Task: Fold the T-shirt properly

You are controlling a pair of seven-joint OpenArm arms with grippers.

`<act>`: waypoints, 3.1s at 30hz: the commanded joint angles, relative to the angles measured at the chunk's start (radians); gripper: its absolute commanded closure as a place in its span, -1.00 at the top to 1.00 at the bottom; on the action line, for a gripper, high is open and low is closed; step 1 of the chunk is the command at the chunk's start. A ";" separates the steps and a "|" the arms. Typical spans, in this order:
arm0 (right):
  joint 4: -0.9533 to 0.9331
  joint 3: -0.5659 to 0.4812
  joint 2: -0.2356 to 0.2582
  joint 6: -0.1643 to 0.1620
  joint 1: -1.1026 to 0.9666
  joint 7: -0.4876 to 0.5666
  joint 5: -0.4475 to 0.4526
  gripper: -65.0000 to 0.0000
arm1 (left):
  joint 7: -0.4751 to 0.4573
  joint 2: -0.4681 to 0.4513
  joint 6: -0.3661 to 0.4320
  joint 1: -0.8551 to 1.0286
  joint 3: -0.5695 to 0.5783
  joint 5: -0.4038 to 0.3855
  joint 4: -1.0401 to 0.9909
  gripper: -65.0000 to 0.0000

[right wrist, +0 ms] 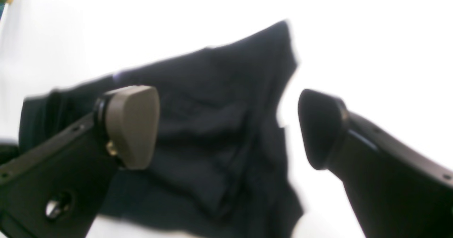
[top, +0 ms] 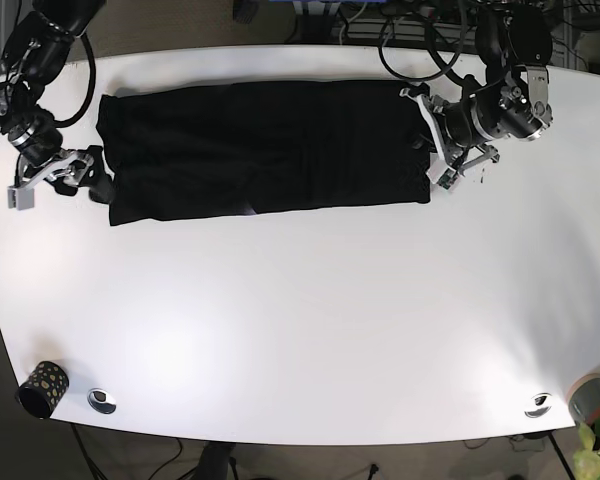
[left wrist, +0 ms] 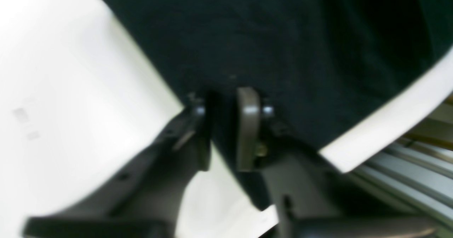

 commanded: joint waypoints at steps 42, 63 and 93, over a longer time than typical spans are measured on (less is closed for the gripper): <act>-0.083 -0.123 -0.041 -0.005 -0.002 0.015 0.000 -1.00 | -0.092 -0.006 -0.006 -0.066 0.056 -0.018 -0.233 -0.81; 0.389 -0.278 -0.050 -0.001 -0.088 0.013 0.000 -1.00 | -0.244 0.183 0.092 -0.250 0.364 -0.019 -0.540 -0.81; 0.311 -0.528 -0.148 0.025 -0.005 0.016 -0.114 -0.54 | -0.276 0.189 0.099 -0.261 0.401 -0.024 -0.543 -0.81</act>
